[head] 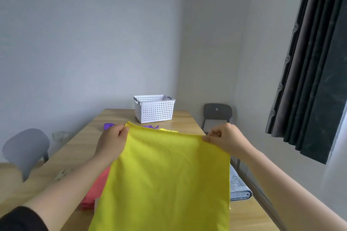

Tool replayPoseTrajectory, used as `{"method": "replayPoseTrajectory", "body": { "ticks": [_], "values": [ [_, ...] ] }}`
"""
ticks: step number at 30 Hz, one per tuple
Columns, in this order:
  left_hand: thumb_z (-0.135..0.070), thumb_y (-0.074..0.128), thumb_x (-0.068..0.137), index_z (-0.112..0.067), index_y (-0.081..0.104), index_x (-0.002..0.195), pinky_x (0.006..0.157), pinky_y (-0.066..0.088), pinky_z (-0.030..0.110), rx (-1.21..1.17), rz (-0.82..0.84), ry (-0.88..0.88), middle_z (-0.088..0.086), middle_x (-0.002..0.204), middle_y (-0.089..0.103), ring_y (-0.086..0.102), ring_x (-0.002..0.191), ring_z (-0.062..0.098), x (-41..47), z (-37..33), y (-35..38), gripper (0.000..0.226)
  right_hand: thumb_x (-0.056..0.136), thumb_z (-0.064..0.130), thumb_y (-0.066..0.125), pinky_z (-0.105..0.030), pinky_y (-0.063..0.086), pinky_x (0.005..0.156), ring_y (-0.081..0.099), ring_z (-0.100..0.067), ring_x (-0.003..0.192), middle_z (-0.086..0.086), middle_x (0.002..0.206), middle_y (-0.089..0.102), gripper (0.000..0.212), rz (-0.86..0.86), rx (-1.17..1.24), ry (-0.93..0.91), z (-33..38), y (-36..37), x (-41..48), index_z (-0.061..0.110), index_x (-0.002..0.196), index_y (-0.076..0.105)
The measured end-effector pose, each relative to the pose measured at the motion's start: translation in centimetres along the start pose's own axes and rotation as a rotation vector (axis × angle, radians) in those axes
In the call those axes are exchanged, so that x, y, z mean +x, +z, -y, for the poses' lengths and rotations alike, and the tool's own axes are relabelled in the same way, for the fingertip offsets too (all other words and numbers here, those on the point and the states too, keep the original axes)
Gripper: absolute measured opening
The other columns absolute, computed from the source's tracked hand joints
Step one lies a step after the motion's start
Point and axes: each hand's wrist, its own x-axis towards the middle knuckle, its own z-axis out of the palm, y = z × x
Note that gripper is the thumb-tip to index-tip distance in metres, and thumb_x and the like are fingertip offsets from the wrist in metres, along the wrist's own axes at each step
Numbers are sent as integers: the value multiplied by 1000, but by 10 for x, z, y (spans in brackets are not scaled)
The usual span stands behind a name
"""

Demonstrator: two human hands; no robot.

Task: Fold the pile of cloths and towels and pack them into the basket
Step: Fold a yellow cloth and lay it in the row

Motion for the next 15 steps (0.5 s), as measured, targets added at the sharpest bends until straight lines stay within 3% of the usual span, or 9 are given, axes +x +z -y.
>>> {"method": "replayPoseTrajectory", "body": {
  "ticks": [8, 11, 15],
  "values": [
    [-16, 54, 93, -11, 35, 56, 50, 24, 34, -12, 45, -72, 3, 49, 34, 36, 52, 22, -1, 32, 55, 41, 85, 29, 67, -24, 31, 48, 35, -6, 41, 8, 45, 42, 20, 30, -14, 92, -32, 47, 20, 21, 67, 64],
    [-14, 58, 90, -2, 46, 58, 51, 28, 31, -42, 62, -84, 5, 50, 40, 41, 54, 23, -5, 43, 64, 37, 85, 27, 67, -25, 31, 48, 36, -7, 43, 8, 45, 43, 19, 27, -9, 109, -40, 58, 18, 20, 68, 65],
    [-21, 62, 87, -3, 51, 58, 52, 31, 31, -93, 71, -69, 3, 49, 40, 40, 51, 17, -9, 45, 66, 35, 85, 27, 67, -25, 35, 50, 44, -10, 48, 3, 56, 57, 15, 26, -32, 127, -44, 67, 15, 18, 73, 69]
  ]
}}
